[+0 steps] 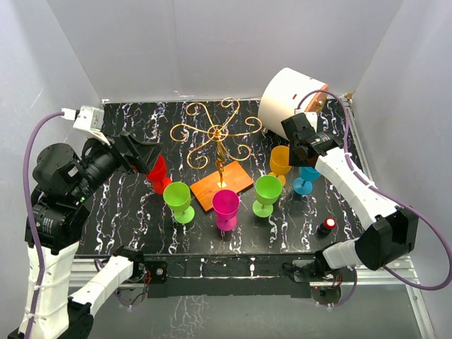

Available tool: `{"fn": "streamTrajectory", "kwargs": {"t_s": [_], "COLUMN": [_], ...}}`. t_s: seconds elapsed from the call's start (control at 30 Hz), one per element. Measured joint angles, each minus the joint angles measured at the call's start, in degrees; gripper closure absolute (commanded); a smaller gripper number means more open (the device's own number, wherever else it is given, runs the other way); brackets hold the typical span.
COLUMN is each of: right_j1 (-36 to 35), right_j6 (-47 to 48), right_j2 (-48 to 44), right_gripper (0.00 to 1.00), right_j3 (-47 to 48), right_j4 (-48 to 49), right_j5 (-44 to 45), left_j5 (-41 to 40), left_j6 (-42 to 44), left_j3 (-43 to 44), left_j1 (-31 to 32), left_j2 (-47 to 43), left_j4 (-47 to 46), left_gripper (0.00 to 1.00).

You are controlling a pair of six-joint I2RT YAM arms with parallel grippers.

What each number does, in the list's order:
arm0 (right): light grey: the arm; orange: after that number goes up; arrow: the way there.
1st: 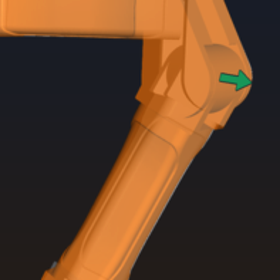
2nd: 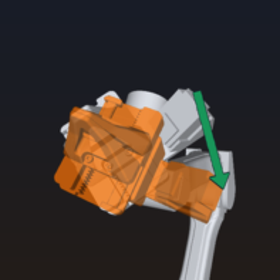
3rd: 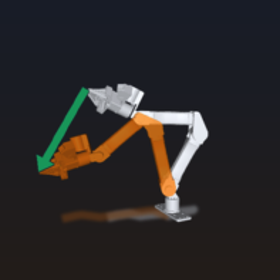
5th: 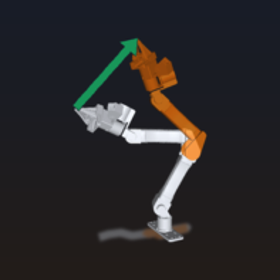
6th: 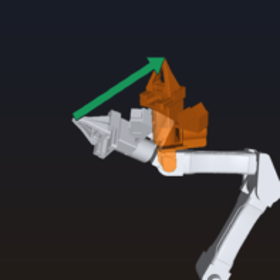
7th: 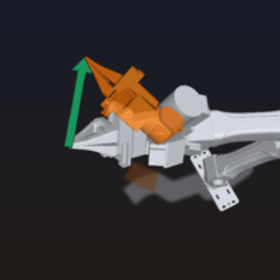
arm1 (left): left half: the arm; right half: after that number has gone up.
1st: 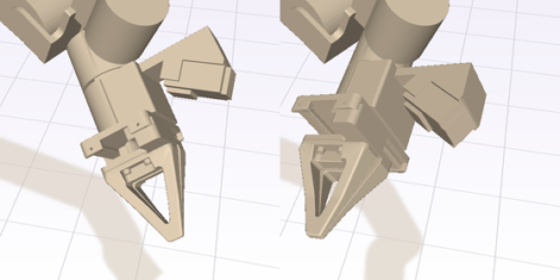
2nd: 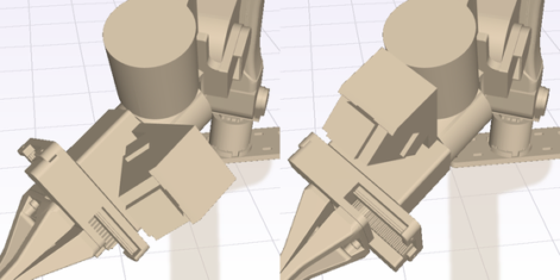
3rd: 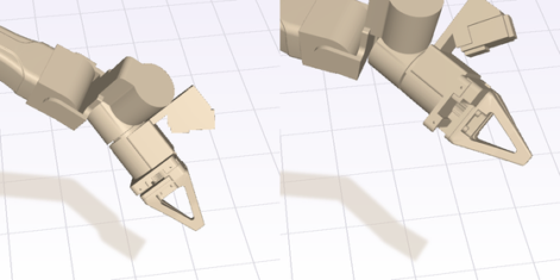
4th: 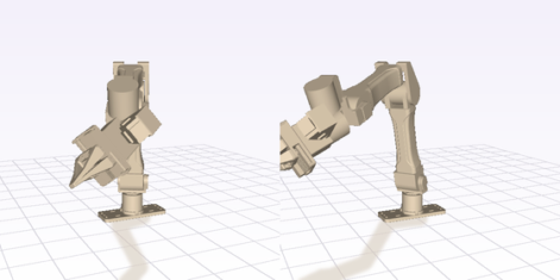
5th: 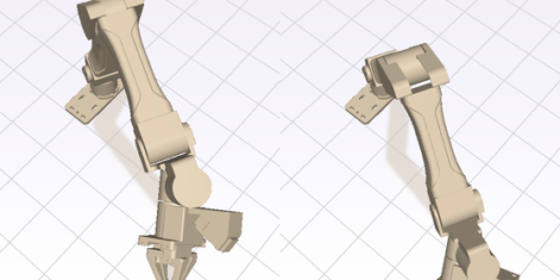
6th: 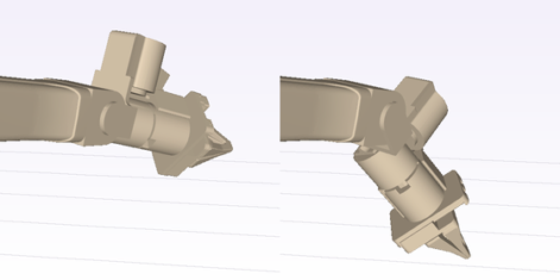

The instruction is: Place the wine glass upside down on the wine glass rack

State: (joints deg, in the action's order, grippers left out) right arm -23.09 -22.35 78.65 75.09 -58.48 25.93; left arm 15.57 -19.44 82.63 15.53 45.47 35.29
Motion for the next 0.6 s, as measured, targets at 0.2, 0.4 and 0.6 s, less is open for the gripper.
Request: {"fn": "streamTrajectory", "kwargs": {"t_s": [0.2, 0.4, 0.6], "right_j1": [1.6, 2.4, 2.4], "right_j6": [1.2, 1.2, 1.3], "right_j2": [1.8, 2.1, 1.9], "right_gripper": [0.78, 0.86, 1.00], "right_j3": [-1.6, -3.7, -5.2], "right_j4": [3.1, 4.0, 5.0], "right_j5": [-1.0, -0.9, -0.7], "left_j5": [-0.1, -0.2, -0.2], "left_j6": [0.0, 0.2, 0.1], "left_j3": [0.7, 2.1, 2.6], "left_j1": [0.3, 0.8, 0.9], "left_j2": [0.3, 0.3, 0.6], "left_j4": [0.9, 1.2, 1.2], "left_gripper": [0.01, 0.01, 0.01]}}
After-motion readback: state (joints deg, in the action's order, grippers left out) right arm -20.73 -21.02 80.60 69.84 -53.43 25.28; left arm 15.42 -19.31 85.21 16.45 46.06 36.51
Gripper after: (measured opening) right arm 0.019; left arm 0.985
